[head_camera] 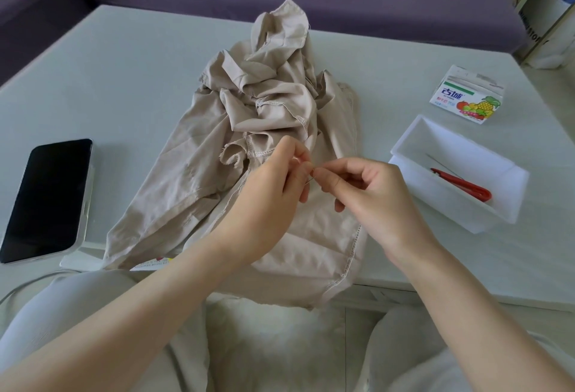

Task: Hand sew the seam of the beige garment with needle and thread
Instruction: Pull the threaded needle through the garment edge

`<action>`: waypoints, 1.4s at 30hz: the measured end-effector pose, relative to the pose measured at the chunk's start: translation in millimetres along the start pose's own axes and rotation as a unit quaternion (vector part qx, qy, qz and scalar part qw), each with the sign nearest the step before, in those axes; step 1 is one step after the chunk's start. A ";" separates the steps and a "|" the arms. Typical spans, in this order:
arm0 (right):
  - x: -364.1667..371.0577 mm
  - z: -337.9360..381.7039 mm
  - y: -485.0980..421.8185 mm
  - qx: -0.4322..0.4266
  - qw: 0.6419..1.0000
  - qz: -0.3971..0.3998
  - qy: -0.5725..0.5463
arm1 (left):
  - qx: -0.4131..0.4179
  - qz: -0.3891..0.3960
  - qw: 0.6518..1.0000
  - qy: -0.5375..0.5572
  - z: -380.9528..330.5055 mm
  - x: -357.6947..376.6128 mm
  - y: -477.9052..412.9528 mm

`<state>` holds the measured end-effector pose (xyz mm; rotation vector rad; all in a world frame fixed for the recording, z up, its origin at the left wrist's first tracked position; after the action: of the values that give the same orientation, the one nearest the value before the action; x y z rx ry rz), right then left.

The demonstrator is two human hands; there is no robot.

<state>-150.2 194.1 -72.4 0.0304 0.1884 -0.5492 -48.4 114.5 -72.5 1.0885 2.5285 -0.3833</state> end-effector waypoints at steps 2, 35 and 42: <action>3.2 -0.9 0.8 -0.003 1.000 0.003 0.004 | -0.002 0.000 1.000 0.000 0.6 -1.0 2.0; 3.0 15.1 27.3 -0.045 0.998 -0.029 0.039 | -0.172 0.000 0.950 0.260 -8.2 -4.2 18.7; -4.5 14.4 27.3 -0.045 0.996 -0.068 0.032 | -0.207 0.002 0.937 0.280 -1.3 -2.4 17.3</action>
<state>-137.3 218.6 -58.0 -0.0528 0.2793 -0.6762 -34.3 125.0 -72.1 1.1424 2.8838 0.5244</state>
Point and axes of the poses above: each hand's wrist, its own y-axis away from the middle knuckle, its own x-axis out of the palm, z = x × y, the point moved 4 cm from there along -y, towards the middle knuckle, and after that the axes turned 2 degrees about -x, right-handed, at the moved point
